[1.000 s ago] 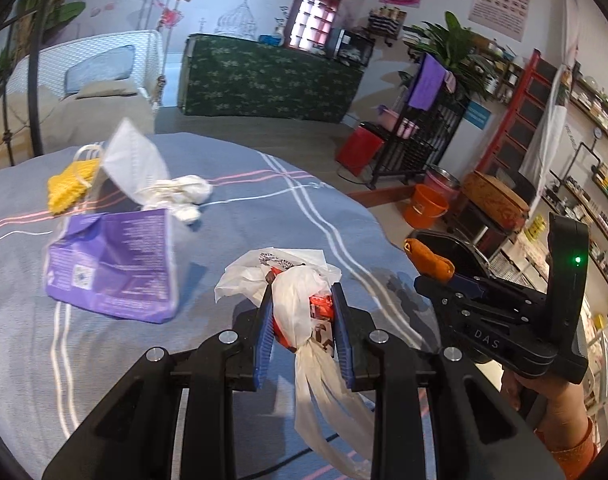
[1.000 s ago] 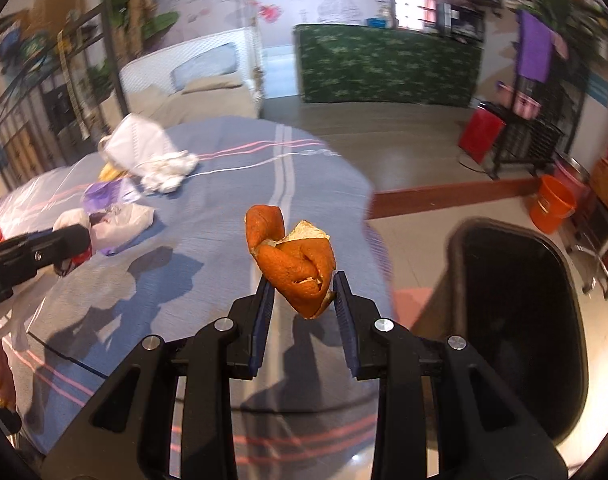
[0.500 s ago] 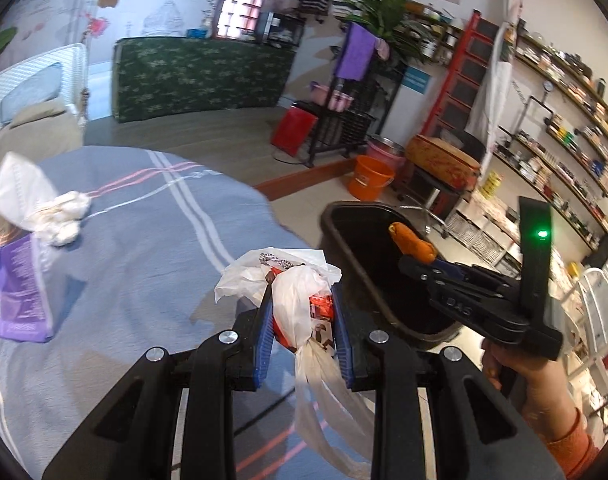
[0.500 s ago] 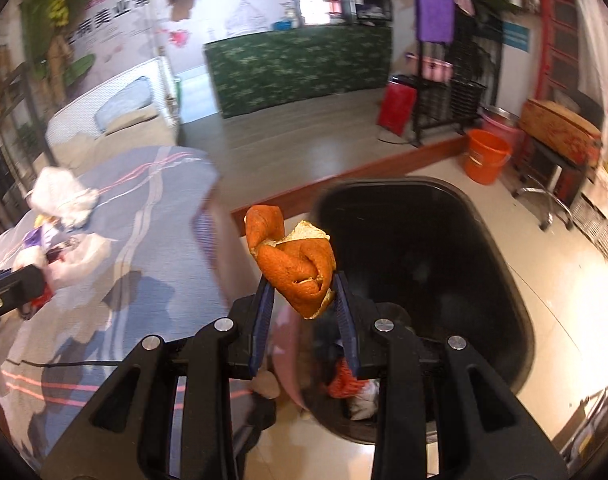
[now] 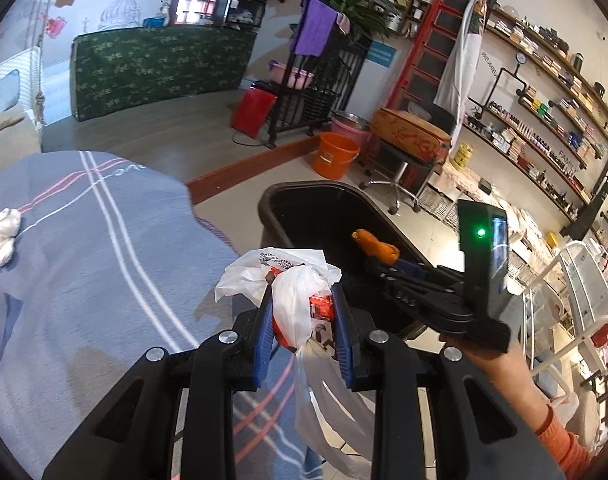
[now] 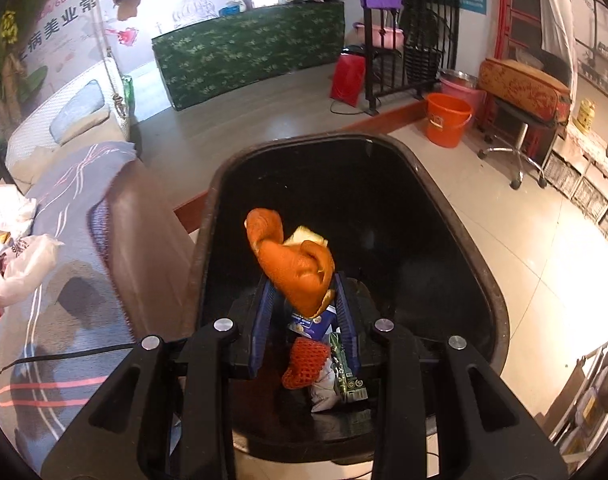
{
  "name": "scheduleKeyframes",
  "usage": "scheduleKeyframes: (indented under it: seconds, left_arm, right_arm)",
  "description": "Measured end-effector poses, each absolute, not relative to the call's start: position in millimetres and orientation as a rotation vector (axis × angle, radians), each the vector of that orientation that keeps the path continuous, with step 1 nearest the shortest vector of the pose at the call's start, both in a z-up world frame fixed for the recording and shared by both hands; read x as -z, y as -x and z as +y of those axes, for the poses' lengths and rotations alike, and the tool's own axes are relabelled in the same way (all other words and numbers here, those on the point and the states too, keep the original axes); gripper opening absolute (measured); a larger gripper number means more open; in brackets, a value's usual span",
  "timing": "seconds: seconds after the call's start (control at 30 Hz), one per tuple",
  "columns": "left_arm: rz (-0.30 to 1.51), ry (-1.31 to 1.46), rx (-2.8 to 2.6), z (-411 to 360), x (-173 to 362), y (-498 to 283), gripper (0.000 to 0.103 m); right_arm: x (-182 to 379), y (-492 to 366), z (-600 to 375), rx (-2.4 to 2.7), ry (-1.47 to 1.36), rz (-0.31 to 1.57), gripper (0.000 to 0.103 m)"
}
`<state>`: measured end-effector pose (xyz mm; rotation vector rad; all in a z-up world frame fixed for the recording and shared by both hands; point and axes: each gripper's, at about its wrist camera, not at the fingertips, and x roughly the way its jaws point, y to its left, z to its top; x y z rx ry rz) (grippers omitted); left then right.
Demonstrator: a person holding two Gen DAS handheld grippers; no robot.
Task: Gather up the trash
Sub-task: 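Carry the plastic bag and orange peel to the bin and release both inside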
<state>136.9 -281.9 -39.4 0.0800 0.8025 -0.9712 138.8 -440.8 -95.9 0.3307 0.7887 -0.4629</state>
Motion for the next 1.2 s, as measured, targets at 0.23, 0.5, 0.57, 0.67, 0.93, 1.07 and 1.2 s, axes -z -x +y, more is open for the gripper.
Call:
scheduleKeyframes:
  seconds: [0.23,0.5,0.57,0.67,0.93,1.07,1.2]
  left_arm:
    - [0.829,-0.118,0.998,-300.7,47.7,-133.2,0.027]
    - [0.868,-0.142,1.042,-326.9,52.4,-134.0,0.027]
    - [0.887,-0.147,1.062,-338.1,53.5,-135.6,0.027]
    - [0.898,-0.162,1.076,-349.9,56.5,-135.2,0.027]
    - [0.923,-0.205,1.098,-382.4,68.9,-129.7,0.027]
    - [0.941,-0.227,1.101,-391.8,75.5,-130.4,0.027]
    - [0.954,-0.251,1.105,-403.3,79.3,-129.4,0.027]
  right_arm:
    - [112.2,-138.3,-450.8,0.482,-0.351,0.813,0.032]
    - [103.5,-123.4,-448.0,0.499,-0.353,0.768,0.041]
    - [97.1,-116.3,-451.0,0.518,-0.345,0.747,0.051]
    - [87.2,-104.7,-453.2,0.558,-0.323,0.716,0.059]
    - [70.2,-79.2,-468.6,0.617,-0.337,0.665,0.06]
    - [70.1,-70.9,-476.6,0.649,-0.342,0.659,0.061]
    - [72.3,-64.0,-484.3,0.673,-0.365,0.657,0.062]
